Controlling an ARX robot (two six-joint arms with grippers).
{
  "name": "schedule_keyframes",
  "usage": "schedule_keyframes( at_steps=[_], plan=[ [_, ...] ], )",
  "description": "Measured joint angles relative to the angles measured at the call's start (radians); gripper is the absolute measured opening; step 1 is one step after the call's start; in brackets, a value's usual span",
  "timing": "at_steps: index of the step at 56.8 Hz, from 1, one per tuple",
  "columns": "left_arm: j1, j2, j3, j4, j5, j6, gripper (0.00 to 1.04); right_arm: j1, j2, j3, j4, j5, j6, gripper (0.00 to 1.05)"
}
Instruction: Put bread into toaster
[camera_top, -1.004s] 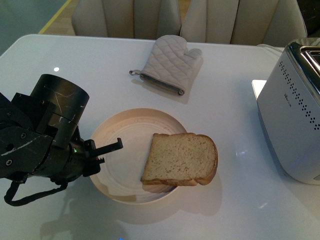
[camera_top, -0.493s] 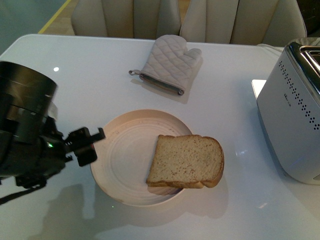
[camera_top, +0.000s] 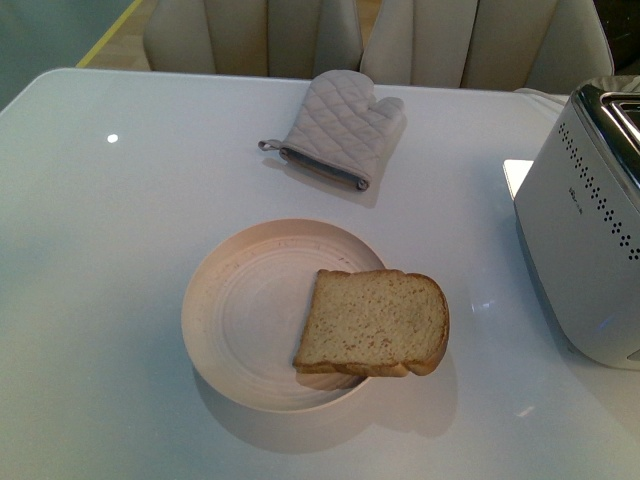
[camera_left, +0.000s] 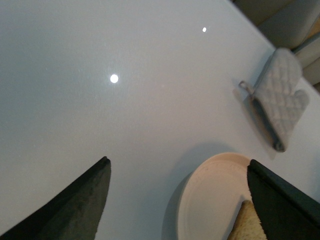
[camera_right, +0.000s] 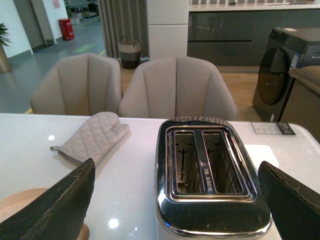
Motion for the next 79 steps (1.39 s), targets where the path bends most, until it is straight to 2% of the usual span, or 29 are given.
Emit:
schedule_keyframes(
  at_steps=[3, 14, 22, 27, 33, 36, 41, 46, 75, 79],
  plan=[
    [0.023, -0.105, -0.018, -0.036, 0.026, 0.013, 0.99, 0.0, 0.0, 0.0, 0.0, 0.0, 0.0, 0.96],
    [0.112, -0.557, -0.054, -0.221, 0.126, 0.024, 0.97, 0.0, 0.0, 0.0, 0.0, 0.0, 0.0, 0.96],
    [0.124, -0.715, -0.086, -0.262, 0.146, 0.049, 0.96, 0.0, 0.0, 0.0, 0.0, 0.0, 0.0, 0.96],
    [0.083, -0.805, -0.196, -0.056, 0.058, 0.279, 0.78, 0.0, 0.0, 0.0, 0.0, 0.0, 0.0, 0.96],
    [0.042, -0.867, -0.255, -0.028, 0.018, 0.47, 0.53, 0.0, 0.0, 0.0, 0.0, 0.0, 0.0, 0.96],
    [-0.033, -0.895, -0.279, -0.039, -0.081, 0.504, 0.39, 0.0, 0.0, 0.0, 0.0, 0.0, 0.0, 0.96],
    [-0.071, -0.938, -0.301, -0.051, -0.091, 0.528, 0.18, 0.0, 0.0, 0.0, 0.0, 0.0, 0.0, 0.96],
    [-0.072, -0.962, -0.314, -0.063, -0.095, 0.531, 0.04, 0.0, 0.0, 0.0, 0.0, 0.0, 0.0, 0.96],
    [-0.074, -1.099, -0.381, -0.125, -0.095, 0.538, 0.03, 0.0, 0.0, 0.0, 0.0, 0.0, 0.0, 0.96],
    [-0.074, -1.152, -0.38, -0.187, -0.095, 0.539, 0.03, 0.0, 0.0, 0.0, 0.0, 0.0, 0.0, 0.96]
  ],
)
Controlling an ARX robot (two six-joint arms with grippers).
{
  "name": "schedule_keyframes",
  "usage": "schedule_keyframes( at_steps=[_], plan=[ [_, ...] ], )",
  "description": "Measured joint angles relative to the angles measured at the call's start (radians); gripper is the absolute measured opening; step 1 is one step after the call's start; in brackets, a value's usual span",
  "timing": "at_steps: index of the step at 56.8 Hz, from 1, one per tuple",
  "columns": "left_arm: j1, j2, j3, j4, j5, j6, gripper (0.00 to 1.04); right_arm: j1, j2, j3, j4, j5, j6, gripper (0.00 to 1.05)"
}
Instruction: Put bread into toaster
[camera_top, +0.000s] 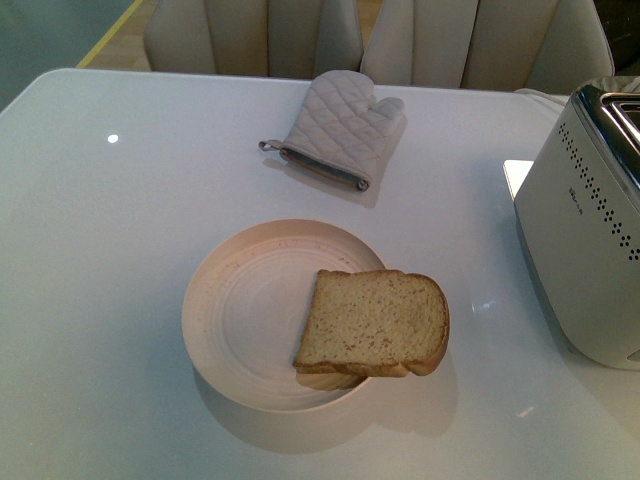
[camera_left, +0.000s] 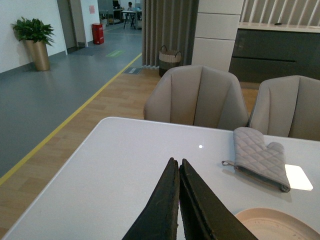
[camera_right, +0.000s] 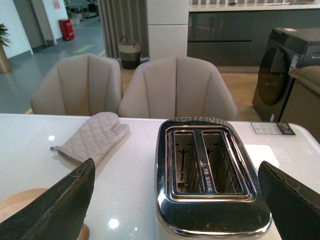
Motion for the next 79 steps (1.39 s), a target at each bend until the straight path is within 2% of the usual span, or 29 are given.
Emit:
schedule_keyframes(
  at_steps=[2, 5, 25, 46, 51, 54, 56, 66, 79],
  plan=[
    [0.0, -0.058, 0.0, -0.078, 0.001, 0.0, 0.03, 0.0, 0.0, 0.0, 0.0, 0.0, 0.0, 0.96],
    [0.0, -0.104, 0.0, -0.111, 0.0, 0.0, 0.03, 0.0, 0.0, 0.0, 0.0, 0.0, 0.0, 0.96],
    [0.0, -0.13, 0.0, -0.121, 0.0, 0.0, 0.03, 0.0, 0.0, 0.0, 0.0, 0.0, 0.0, 0.96],
    [0.0, -0.13, 0.0, -0.121, 0.0, 0.0, 0.71, 0.001, 0.002, 0.001, -0.002, 0.005, 0.0, 0.96],
    [0.0, -0.13, 0.0, -0.121, 0.0, 0.0, 0.87, 0.074, 0.129, 0.087, -0.229, 0.192, 0.031, 0.96],
    [0.0, -0.13, 0.0, -0.122, 0.0, 0.0, 0.95, 0.12, 0.22, 0.113, -0.271, 0.238, 0.035, 0.96],
    [0.0, -0.131, 0.0, -0.122, 0.0, 0.002, 0.99, 0.141, 0.252, 0.119, -0.26, 0.243, 0.039, 0.96],
    [0.0, -0.131, 0.0, -0.122, 0.0, 0.002, 0.97, 0.245, 0.526, 0.206, -0.066, 0.229, 0.108, 0.96],
    [0.0, -0.131, 0.0, -0.122, 0.0, 0.002, 0.97, 0.339, 1.116, 0.357, 0.264, 0.168, 0.194, 0.96]
  ],
)
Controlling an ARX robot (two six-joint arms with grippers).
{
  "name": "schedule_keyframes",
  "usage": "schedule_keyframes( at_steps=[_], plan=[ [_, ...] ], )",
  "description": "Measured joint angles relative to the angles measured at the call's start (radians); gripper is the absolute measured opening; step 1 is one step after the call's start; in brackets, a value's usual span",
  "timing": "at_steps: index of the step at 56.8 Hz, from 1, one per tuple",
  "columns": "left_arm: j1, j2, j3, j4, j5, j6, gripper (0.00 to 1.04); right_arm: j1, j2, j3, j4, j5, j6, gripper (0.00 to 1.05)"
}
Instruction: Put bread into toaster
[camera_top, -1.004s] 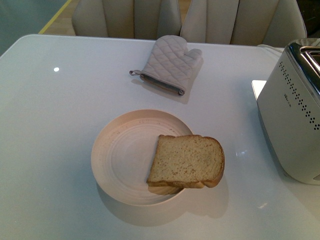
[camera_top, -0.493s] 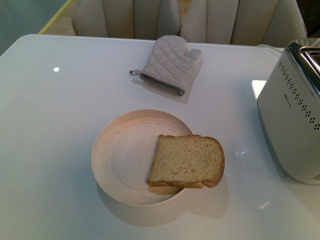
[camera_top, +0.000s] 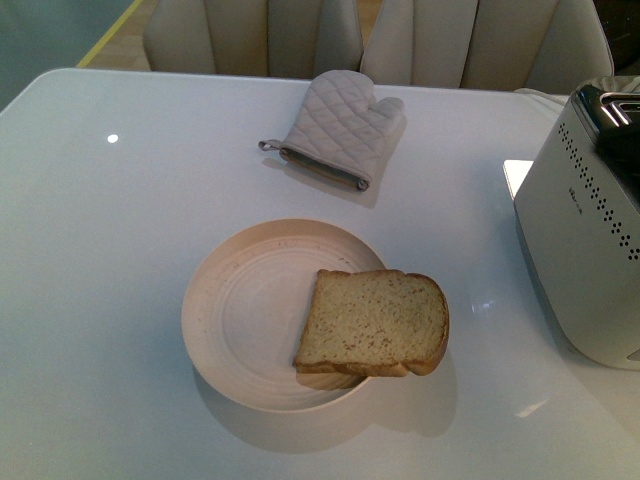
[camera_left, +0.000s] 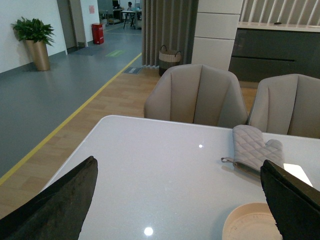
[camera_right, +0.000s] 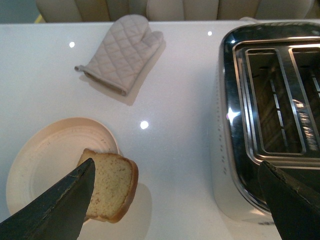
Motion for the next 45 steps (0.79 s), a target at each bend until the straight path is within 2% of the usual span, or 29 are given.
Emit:
schedule_keyframes(
  at_steps=[11, 22, 45],
  plan=[
    [0.0, 0.0, 0.0, 0.0, 0.0, 0.0, 0.97, 0.039, 0.435, 0.175, 0.101, -0.07, 0.144, 0.96],
    [0.0, 0.0, 0.0, 0.0, 0.0, 0.0, 0.97, 0.052, 0.698, 0.32, 0.097, -0.11, 0.302, 0.96],
    [0.0, 0.0, 0.0, 0.0, 0.0, 0.0, 0.97, 0.093, 0.882, 0.39, 0.034, -0.123, 0.554, 0.96]
  ],
)
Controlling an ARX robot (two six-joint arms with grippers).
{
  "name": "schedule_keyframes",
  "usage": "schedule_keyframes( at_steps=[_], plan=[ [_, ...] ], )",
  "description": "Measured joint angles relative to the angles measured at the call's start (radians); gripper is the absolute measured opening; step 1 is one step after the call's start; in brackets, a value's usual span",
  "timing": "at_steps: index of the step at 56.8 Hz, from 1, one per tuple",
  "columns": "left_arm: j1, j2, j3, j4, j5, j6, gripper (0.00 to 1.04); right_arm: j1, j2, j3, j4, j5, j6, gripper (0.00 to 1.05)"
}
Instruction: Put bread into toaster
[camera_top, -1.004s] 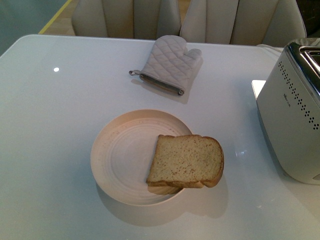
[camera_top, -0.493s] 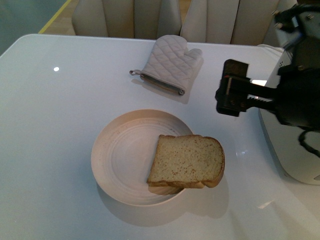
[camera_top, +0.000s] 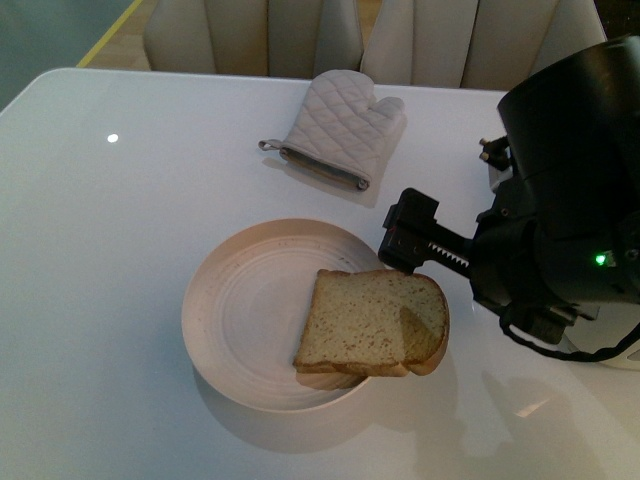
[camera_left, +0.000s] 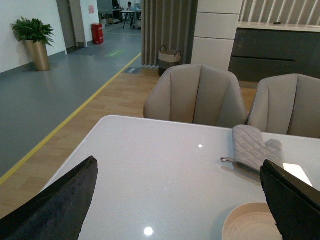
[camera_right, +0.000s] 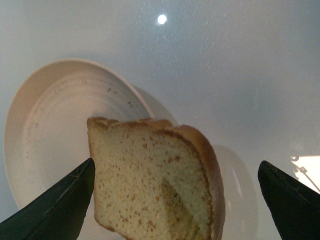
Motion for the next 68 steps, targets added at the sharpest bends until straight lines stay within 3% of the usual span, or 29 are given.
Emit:
schedule_keyframes(
  at_steps=[16, 28, 40, 68],
  plan=[
    [0.0, 0.0, 0.0, 0.0, 0.0, 0.0, 0.97, 0.011, 0.093, 0.033, -0.004, -0.013, 0.096, 0.96],
    [0.0, 0.0, 0.0, 0.0, 0.0, 0.0, 0.97, 0.009, 0.16, 0.05, 0.022, -0.071, 0.12, 0.96],
    [0.0, 0.0, 0.0, 0.0, 0.0, 0.0, 0.97, 0.012, 0.195, 0.054, 0.032, -0.068, 0.127, 0.94],
    [0.0, 0.0, 0.0, 0.0, 0.0, 0.0, 0.97, 0.022, 0.137, 0.034, 0.137, -0.008, 0.067, 0.2]
  ],
)
